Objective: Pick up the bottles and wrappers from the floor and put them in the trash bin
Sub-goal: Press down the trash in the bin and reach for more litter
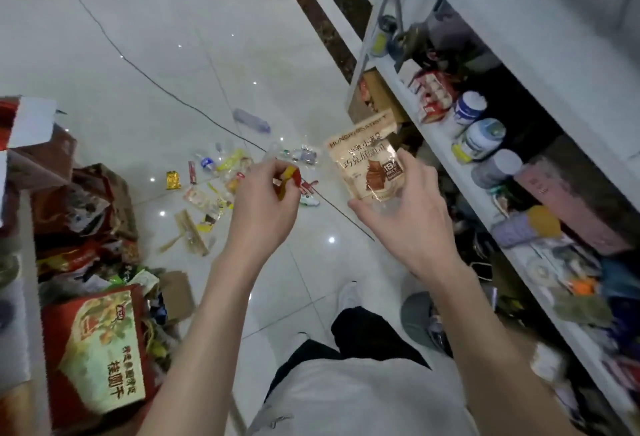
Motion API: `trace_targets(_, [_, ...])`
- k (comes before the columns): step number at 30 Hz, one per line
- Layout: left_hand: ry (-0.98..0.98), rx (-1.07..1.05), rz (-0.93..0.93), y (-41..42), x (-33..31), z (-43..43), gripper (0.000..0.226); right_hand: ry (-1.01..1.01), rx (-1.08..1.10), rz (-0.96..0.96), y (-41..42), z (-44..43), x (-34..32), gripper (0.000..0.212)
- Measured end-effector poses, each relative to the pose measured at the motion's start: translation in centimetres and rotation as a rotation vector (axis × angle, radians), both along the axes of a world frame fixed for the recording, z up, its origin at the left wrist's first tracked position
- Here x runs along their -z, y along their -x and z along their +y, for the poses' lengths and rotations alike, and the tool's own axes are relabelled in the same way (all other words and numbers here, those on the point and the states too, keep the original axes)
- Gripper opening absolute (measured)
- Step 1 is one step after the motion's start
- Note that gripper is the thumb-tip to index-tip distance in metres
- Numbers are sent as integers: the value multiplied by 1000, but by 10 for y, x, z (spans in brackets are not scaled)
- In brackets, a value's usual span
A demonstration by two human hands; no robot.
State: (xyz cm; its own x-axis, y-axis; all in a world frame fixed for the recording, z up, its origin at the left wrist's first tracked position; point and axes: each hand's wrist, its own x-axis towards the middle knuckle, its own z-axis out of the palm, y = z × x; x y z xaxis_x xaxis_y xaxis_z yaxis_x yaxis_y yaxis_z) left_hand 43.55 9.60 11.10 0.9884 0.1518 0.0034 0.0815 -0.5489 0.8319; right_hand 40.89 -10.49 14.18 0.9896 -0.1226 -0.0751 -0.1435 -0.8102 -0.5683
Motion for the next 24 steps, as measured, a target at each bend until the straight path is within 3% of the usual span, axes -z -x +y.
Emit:
trace_targets(7, [92, 267, 20, 26, 3, -73, 16, 57, 288, -42, 72, -65, -6, 97])
trace_targets(13, [60, 471, 26, 47, -2, -151, 14, 53, 507, -77, 136, -132, -1, 95])
trace_targets(24, [-3, 830, 142, 125, 20, -375, 7, -26, 952, -38, 279, -306, 27, 102])
